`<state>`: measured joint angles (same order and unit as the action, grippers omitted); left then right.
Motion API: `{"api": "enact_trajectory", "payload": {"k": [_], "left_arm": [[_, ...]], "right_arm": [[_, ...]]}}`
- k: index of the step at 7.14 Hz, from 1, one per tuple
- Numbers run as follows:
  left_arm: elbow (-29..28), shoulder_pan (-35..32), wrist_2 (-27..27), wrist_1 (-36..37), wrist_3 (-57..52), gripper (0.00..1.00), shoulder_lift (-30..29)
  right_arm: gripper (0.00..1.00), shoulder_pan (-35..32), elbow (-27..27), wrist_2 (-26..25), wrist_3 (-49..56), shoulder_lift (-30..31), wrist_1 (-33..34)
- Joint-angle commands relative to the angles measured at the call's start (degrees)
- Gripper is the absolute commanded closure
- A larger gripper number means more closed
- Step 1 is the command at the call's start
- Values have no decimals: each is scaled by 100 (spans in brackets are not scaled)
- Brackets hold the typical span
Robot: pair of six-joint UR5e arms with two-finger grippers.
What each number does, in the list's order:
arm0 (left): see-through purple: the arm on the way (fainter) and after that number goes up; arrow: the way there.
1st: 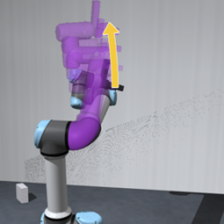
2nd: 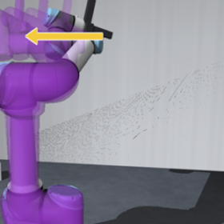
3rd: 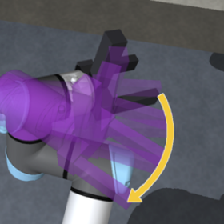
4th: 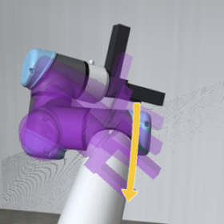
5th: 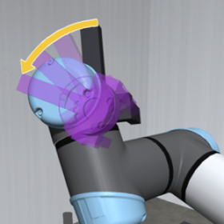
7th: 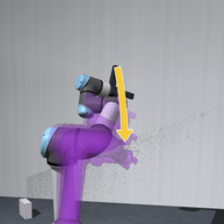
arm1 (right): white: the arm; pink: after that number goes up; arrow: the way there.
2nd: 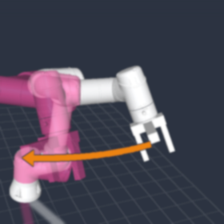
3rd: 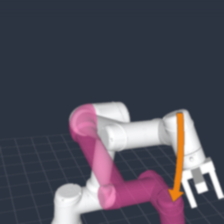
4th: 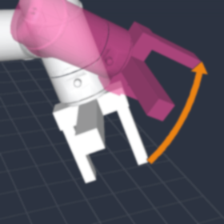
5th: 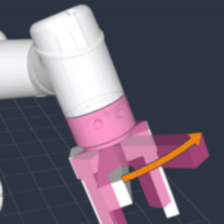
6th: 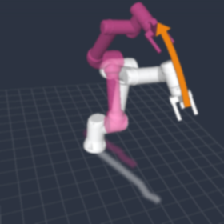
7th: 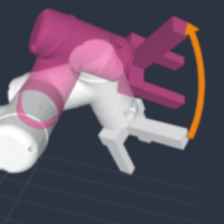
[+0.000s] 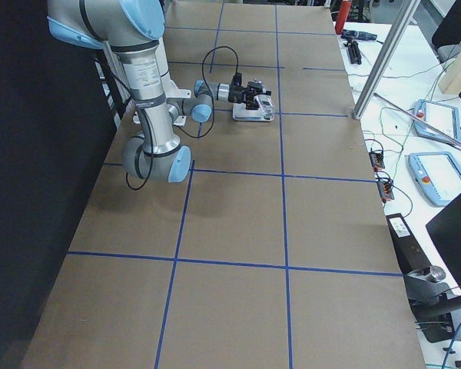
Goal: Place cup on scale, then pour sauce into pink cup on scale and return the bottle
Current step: 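Tilt the bottle upright with the right gripper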
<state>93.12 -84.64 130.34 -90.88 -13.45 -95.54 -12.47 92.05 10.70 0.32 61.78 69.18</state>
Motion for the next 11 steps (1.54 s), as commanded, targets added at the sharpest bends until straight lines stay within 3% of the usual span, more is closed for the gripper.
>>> {"api": "enact_trajectory", "payload": {"k": [1, 3, 5, 7, 8, 10, 11], "left_arm": [[21, 0, -8, 0, 0, 0, 0], [39, -62, -8, 9, 0, 0, -9], [83, -157, -8, 70, 0, 0, -35], [380, -281, -8, 682, 0, 0, -263], [608, -290, -17, 894, 9, 0, -255], [707, -281, -17, 958, 9, 0, -255], [716, -281, -17, 958, 9, 0, -264]], "right_arm": [[100, -19, 93, 439, -733, 1, -646], [100, -37, 242, 583, -753, 219, -1685], [100, -63, 619, 749, -1644, 667, -2064], [100, -107, 831, 898, -2557, 1010, -2066], [100, -229, 858, 1160, -2972, 1264, -2066], [100, -579, 1548, 2605, -4769, 2184, -2066], [100, -721, 1700, 2917, -5109, 2503, -2075]]}}
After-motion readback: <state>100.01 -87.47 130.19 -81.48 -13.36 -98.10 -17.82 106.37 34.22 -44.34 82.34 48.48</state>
